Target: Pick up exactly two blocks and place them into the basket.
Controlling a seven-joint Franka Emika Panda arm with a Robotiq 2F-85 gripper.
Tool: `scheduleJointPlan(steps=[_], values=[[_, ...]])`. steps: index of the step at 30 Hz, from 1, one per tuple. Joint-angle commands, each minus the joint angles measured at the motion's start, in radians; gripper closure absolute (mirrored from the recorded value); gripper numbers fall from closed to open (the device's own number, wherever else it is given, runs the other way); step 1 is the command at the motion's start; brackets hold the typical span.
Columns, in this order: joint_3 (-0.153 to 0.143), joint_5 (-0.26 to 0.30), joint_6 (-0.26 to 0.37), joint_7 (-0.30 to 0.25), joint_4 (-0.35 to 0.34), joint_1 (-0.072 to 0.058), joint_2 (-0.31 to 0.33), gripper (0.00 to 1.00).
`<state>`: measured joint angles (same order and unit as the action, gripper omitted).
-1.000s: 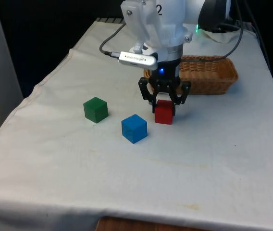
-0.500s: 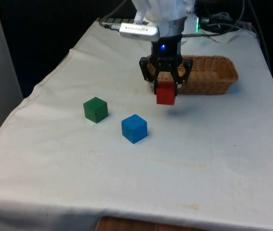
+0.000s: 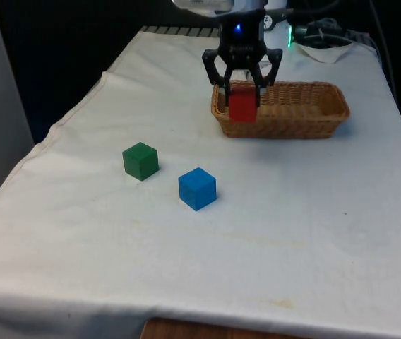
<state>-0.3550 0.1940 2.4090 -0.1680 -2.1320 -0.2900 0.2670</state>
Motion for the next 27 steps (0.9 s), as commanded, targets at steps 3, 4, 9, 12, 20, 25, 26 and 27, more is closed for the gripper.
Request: scheduleJointPlan(steps=[3,4,9,12,20,25,26,27], values=[[-0.011,-0.036,-0.019,0.007,-0.049,-0.003,-0.078,1.00],[-0.012,-0.041,-0.022,0.008,-0.058,-0.003,-0.092,1.00],[-0.010,-0.046,-0.035,0.003,-0.092,0.000,-0.149,1.00],[-0.012,-0.072,-0.036,0.019,-0.124,-0.002,-0.197,1.00],[-0.006,-0.098,-0.031,0.033,-0.180,-0.002,-0.284,1.00],[0.001,-0.137,-0.032,0.058,-0.220,-0.002,-0.345,1.00],[0.002,-0.144,-0.032,0.063,-0.227,-0.002,-0.355,1.00],[0.000,-0.126,-0.036,0.047,-0.223,-0.003,-0.350,1.00]])
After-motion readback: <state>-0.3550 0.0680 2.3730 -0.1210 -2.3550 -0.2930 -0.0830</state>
